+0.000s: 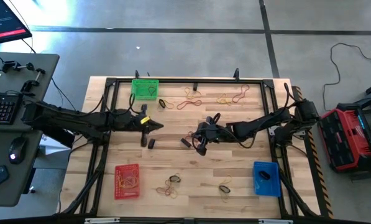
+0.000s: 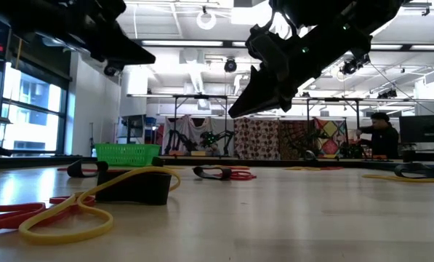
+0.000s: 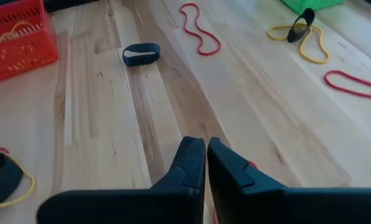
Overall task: Sort rubber bands into baskets
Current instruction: Put the black rubber band into the blue bin
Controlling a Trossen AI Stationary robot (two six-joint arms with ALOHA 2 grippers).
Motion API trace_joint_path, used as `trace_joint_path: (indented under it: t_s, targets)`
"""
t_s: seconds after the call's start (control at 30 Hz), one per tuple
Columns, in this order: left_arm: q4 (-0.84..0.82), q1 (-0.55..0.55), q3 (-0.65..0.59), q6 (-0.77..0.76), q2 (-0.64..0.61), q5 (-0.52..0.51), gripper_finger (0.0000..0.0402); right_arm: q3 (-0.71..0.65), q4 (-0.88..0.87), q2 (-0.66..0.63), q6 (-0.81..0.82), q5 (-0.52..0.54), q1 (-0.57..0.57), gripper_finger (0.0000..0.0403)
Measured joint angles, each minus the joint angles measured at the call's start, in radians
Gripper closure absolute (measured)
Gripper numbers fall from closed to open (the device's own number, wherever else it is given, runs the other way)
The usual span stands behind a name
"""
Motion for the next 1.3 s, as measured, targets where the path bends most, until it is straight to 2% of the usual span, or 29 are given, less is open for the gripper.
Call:
trace_joint_path:
  t_s: [0.17, 0.4, 0.6, 0.97, 1.17, 1.3]
  targets:
    - [-0.044, -0.106, 0.000, -0.086, 0.005, 0.081, 0.0401, 0.000, 0.000, 0.000, -0.018, 0.000, 0.000, 0.0395]
    - [-0.061, -0.262, 0.000, -0.187, 0.089, 0.014, 0.0401, 0.000, 0.000, 0.000, -0.056, 0.039, 0.000, 0.0395]
    - [0.000, -0.333, 0.008, -0.227, 0.199, -0.028, 0.0401, 0.000, -0.018, 0.000, -0.078, 0.064, 0.000, 0.0395]
    - [-0.090, -0.410, 0.239, -0.300, 0.471, -0.064, 0.0395, 0.000, -0.016, 0.000, -0.141, 0.085, 0.000, 0.0395]
    - [-0.235, -0.448, 0.342, -0.373, 0.593, -0.066, 0.0362, 0.000, -0.029, 0.000, -0.139, 0.104, 0.000, 0.0395]
    - [-0.270, -0.472, 0.391, -0.420, 0.650, -0.067, 0.0332, 0.000, -0.030, 0.000, -0.136, 0.104, 0.000, 0.0395]
